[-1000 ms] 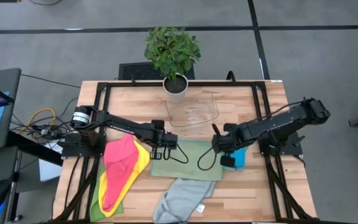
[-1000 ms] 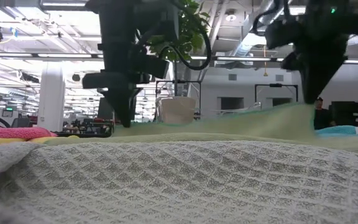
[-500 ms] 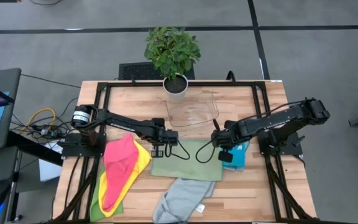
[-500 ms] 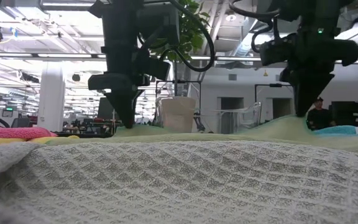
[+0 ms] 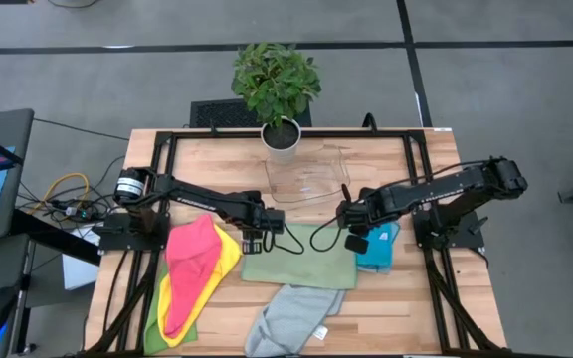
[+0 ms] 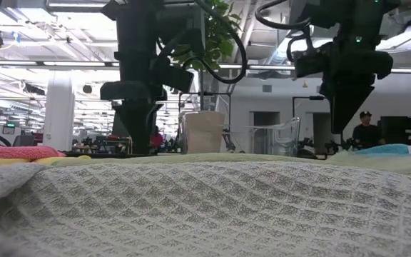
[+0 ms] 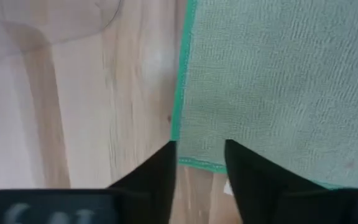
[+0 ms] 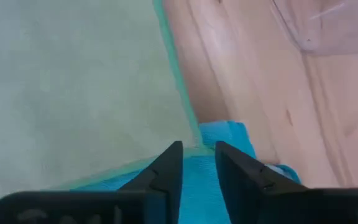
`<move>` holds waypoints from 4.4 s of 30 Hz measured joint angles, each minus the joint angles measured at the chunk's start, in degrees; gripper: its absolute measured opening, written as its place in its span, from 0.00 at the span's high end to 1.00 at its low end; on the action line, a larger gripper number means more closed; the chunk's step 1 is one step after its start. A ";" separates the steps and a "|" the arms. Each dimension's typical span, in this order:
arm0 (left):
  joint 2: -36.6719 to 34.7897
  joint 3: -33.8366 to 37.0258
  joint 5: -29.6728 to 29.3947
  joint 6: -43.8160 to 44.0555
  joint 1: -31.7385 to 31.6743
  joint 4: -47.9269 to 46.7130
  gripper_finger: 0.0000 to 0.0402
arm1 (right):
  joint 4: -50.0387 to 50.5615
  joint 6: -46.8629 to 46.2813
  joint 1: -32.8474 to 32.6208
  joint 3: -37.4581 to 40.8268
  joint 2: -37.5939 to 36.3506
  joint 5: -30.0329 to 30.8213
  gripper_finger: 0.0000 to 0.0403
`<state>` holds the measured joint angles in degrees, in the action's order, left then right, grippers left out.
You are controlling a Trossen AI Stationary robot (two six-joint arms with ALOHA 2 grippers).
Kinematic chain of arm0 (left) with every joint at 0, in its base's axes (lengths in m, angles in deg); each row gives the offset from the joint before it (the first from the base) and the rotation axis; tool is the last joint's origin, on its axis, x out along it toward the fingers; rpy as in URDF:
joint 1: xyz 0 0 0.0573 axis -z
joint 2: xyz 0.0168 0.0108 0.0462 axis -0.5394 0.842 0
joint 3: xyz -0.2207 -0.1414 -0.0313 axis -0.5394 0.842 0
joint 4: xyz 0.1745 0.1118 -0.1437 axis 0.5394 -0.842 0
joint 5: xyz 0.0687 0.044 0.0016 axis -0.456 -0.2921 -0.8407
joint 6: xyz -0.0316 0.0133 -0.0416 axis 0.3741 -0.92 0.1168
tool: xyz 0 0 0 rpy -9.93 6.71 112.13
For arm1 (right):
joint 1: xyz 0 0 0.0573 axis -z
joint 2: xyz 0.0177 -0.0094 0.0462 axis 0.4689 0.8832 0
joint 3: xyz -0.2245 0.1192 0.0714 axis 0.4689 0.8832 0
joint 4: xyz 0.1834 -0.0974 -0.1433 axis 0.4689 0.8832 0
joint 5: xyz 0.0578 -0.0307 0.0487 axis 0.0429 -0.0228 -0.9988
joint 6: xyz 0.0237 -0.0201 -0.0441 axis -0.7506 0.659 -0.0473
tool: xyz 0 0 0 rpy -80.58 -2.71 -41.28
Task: Fold microfiber towels
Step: Fold the light green microfiber cloth
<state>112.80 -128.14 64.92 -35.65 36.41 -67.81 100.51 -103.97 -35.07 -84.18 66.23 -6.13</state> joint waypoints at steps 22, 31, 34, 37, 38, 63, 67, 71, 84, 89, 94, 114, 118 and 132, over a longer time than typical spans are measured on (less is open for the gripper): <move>-26.16 21.31 -1.35 23.76 8.10 50.19 0.47 | -25.74 -15.53 -38.16 -0.07 7.72 8.87 0.66; -26.21 29.09 -1.77 31.66 9.11 56.10 0.47 | -24.56 -22.91 -38.83 -0.03 13.51 8.05 0.61; -26.21 29.40 -1.77 33.02 9.55 56.14 0.47 | -25.00 -24.42 -37.82 -0.07 11.91 3.80 0.56; -26.21 29.40 -4.24 32.99 10.42 57.42 0.47 | -23.84 -24.14 -38.31 -0.09 10.06 5.62 0.55; -25.62 29.40 -5.77 33.06 10.78 58.23 0.47 | -22.50 -24.04 -38.41 -0.09 9.53 7.49 0.56; -8.00 29.38 -3.26 40.33 14.49 77.52 0.47 | -19.89 -23.31 -37.49 0.14 13.09 11.03 0.47; -7.67 29.38 -3.61 40.71 14.49 77.46 0.47 | -20.60 -22.81 -37.49 2.07 13.09 10.99 0.49; -7.51 29.38 -3.65 41.27 14.49 77.46 0.47 | -21.54 -22.70 -37.49 3.48 13.09 10.94 0.49; -7.43 29.38 -3.82 41.34 14.45 77.28 0.47 | -24.46 -20.73 -37.81 3.62 14.80 10.84 0.59; -7.43 29.38 -4.16 41.36 14.47 77.25 0.47 | -25.32 -20.25 -38.99 2.52 18.17 11.21 0.59; -7.43 29.38 -4.21 41.34 14.45 77.22 0.47 | -18.82 -20.56 -38.80 -0.39 19.42 9.92 0.59; -8.35 29.35 8.80 47.17 13.38 77.02 0.47 | 0.20 -5.65 -32.09 -16.47 19.41 12.14 0.97; -9.40 29.35 9.00 47.08 13.38 76.59 0.47 | -2.47 -0.03 -29.57 -19.80 19.74 12.36 0.96; -10.49 29.35 10.84 47.72 13.38 76.51 0.47 | -19.04 6.80 -25.34 -21.05 24.02 12.23 0.94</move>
<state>102.31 -98.78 75.77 12.08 49.79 8.70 81.47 -97.17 -60.41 -105.23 90.25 6.10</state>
